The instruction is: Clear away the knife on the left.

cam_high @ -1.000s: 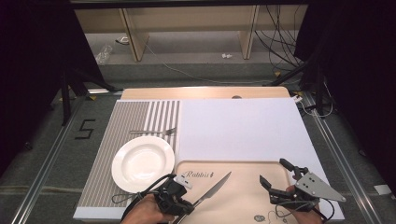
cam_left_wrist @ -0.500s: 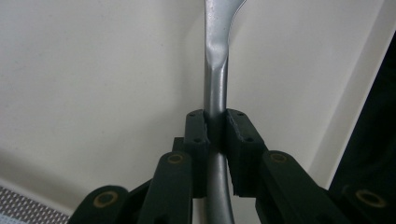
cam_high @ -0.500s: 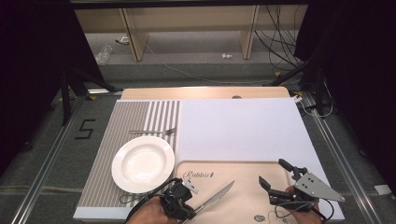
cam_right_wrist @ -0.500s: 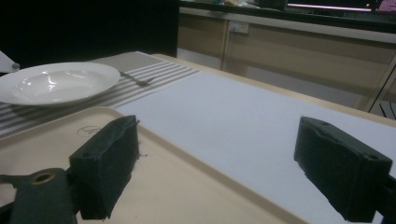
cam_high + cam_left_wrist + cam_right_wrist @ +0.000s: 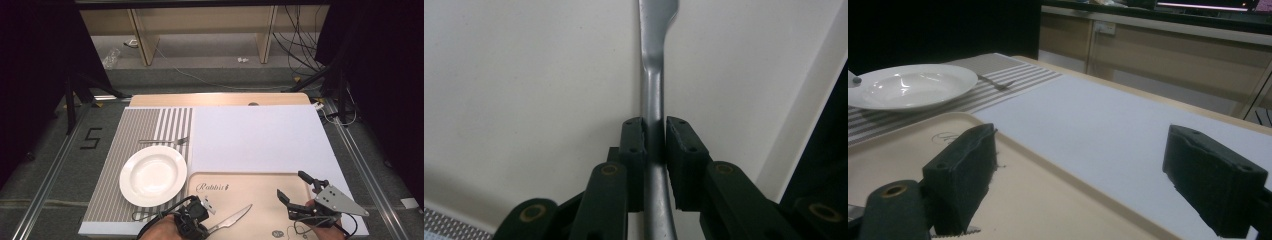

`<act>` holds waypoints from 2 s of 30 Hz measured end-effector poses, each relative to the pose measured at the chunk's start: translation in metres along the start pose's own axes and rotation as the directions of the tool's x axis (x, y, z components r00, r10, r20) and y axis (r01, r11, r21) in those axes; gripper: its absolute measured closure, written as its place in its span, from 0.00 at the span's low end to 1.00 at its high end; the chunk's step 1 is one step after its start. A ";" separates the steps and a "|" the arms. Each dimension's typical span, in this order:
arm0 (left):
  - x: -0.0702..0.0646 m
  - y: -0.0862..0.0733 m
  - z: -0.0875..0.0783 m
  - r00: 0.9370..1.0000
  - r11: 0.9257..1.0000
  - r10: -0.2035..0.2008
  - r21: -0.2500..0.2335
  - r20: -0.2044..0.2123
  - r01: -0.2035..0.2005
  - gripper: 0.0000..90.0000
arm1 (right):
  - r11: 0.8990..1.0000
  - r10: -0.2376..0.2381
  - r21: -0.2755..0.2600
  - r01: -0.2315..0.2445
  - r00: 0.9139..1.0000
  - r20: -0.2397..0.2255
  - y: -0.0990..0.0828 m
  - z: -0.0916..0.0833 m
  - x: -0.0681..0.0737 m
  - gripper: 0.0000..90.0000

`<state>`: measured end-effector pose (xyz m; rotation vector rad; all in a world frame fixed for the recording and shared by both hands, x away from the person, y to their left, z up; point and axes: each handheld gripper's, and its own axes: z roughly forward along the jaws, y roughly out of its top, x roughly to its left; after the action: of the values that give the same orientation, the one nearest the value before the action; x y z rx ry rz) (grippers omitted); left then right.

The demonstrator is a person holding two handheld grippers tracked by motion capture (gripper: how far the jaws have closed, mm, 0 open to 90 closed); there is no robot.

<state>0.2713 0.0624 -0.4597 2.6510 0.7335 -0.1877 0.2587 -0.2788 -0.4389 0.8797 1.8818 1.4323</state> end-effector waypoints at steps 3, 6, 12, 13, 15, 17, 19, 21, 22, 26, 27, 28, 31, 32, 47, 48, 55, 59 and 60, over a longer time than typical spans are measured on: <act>-0.001 0.001 -0.005 1.000 0.999 0.005 -0.038 -0.025 -0.006 0.62 | 1.000 -0.001 -0.002 0.001 1.000 0.000 0.000 0.000 0.000 0.17; -0.001 0.003 -0.014 1.000 0.991 -0.005 -0.133 -0.024 0.002 0.43 | 1.000 -0.002 -0.001 0.002 1.000 0.000 0.000 0.000 0.000 0.17; -0.006 0.006 -0.019 0.993 0.973 0.034 -0.223 -0.110 -0.058 0.33 | 1.000 -0.005 0.000 0.005 1.000 0.000 0.000 0.000 0.001 0.17; -0.007 0.006 -0.018 0.993 0.970 0.038 -0.234 -0.112 -0.064 0.34 | 1.000 -0.003 0.000 0.003 1.000 0.001 0.000 0.000 0.001 0.17; -0.010 0.007 -0.017 0.992 0.966 0.063 -0.242 -0.111 -0.088 0.42 | 1.000 -0.003 0.000 0.003 1.000 0.001 0.000 0.000 0.000 0.17; -0.012 0.008 -0.016 0.990 0.963 0.078 -0.247 -0.116 -0.105 0.50 | 1.000 -0.004 0.000 0.004 1.000 0.000 0.000 0.000 0.000 0.17; -0.014 0.010 -0.013 0.989 0.961 0.093 -0.250 -0.114 -0.119 0.59 | 1.000 -0.007 0.000 0.007 1.000 -0.001 0.000 0.000 0.001 0.17; -0.016 0.010 -0.009 0.988 0.958 0.116 -0.253 -0.100 -0.138 0.68 | 1.000 -0.007 -0.001 0.007 1.000 -0.001 0.000 0.000 0.001 0.17; -0.016 0.011 -0.007 0.988 0.954 0.136 -0.258 -0.078 -0.152 0.73 | 1.000 -0.007 -0.002 0.007 1.000 -0.001 0.000 0.000 0.001 0.17; -0.016 0.013 -0.002 0.984 0.947 0.170 -0.267 -0.054 -0.179 0.89 | 1.000 -0.005 0.001 0.005 1.000 -0.003 0.000 0.000 0.001 0.17; -0.016 0.014 0.000 0.981 0.946 0.181 -0.261 -0.071 -0.193 0.92 | 1.000 -0.004 0.000 0.004 1.000 -0.003 0.000 0.000 0.001 0.17; -0.016 0.015 0.002 0.981 0.944 0.183 -0.267 -0.070 -0.195 0.95 | 1.000 -0.004 0.000 0.004 1.000 -0.004 0.000 0.001 0.001 0.17; -0.016 0.017 0.006 0.979 0.942 0.191 -0.266 -0.065 -0.202 0.99 | 1.000 -0.009 0.006 0.009 1.000 -0.003 0.000 0.000 0.001 0.17; -0.017 0.018 0.009 0.978 0.943 0.198 -0.261 -0.067 -0.209 0.99 | 1.000 -0.008 0.006 0.008 1.000 -0.004 0.000 0.000 0.001 0.17; -0.015 0.018 0.024 0.977 0.954 0.188 -0.218 -0.101 -0.206 0.99 | 1.000 -0.013 0.004 0.013 1.000 -0.007 -0.001 0.001 0.002 0.17; -0.015 0.018 0.023 0.978 0.955 0.183 -0.216 -0.102 -0.201 0.99 | 1.000 -0.014 0.004 0.014 1.000 -0.007 -0.001 0.001 0.002 0.17; -0.009 0.016 0.021 0.982 0.961 0.151 -0.216 -0.117 -0.174 0.99 | 1.000 -0.016 0.006 0.016 1.000 -0.007 -0.001 0.001 0.002 0.17; -0.004 0.014 0.019 0.982 0.963 0.140 -0.215 -0.125 -0.164 0.99 | 1.000 -0.015 0.005 0.015 1.000 -0.006 -0.001 0.001 0.002 0.17; -0.003 0.014 0.019 0.983 0.963 0.134 -0.217 -0.128 -0.159 0.99 | 1.000 -0.018 0.005 0.018 1.000 -0.006 -0.001 0.001 0.002 0.17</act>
<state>0.2753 0.0430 -0.4716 2.4979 0.5526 0.0819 0.2582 -0.2769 -0.4402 0.8602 1.8940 1.4211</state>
